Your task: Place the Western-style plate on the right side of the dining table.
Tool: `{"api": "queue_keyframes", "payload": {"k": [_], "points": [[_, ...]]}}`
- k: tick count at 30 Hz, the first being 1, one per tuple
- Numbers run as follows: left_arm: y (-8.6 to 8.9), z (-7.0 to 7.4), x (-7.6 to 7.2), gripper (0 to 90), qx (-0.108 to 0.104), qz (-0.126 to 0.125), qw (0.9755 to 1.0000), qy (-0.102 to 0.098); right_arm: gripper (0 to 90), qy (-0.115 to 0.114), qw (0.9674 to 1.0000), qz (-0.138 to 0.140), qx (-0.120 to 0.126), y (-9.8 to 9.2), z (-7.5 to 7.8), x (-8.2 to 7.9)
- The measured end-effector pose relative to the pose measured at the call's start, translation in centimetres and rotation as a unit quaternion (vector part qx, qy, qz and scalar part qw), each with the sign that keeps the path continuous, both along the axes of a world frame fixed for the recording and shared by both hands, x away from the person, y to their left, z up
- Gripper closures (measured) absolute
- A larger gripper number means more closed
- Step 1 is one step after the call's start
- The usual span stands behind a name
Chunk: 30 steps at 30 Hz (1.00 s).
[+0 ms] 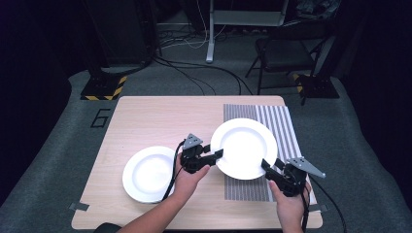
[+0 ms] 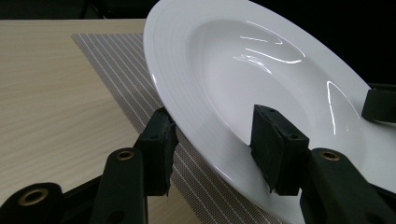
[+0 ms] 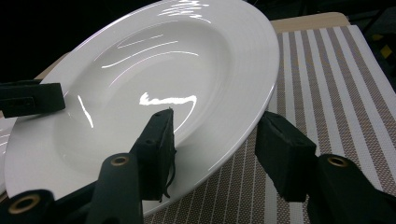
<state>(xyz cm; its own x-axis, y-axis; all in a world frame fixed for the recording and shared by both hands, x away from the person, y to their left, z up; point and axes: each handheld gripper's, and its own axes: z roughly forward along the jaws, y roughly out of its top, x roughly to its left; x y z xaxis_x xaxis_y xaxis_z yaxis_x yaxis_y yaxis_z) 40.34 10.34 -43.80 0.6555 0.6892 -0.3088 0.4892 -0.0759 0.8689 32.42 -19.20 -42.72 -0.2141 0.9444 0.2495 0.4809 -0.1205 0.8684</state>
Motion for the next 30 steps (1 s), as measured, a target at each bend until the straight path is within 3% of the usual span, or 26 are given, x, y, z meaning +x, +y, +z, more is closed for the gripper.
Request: {"api": "queue_keyframes", "payload": {"k": [5, 12, 30], "points": [[-1.0, 0.1, 0.1, 51.1, 0.000, -0.004, 1.0000, -0.005, 47.1, 0.002, 1.0000, -0.003, 0.004, -0.5, 0.0, 0.2], [-1.8, 0.1, 0.6, 51.1, -0.003, -0.007, 1.0000, 0.004, 47.3, 0.000, 0.9998, -0.009, 0.020, -1.4, -0.3, 0.0], [-3.3, -1.1, 1.6, 52.2, 0.007, -0.004, 0.9997, 0.021, 49.1, 0.010, 0.9996, -0.017, 0.021, -2.4, -1.4, -0.2]]}}
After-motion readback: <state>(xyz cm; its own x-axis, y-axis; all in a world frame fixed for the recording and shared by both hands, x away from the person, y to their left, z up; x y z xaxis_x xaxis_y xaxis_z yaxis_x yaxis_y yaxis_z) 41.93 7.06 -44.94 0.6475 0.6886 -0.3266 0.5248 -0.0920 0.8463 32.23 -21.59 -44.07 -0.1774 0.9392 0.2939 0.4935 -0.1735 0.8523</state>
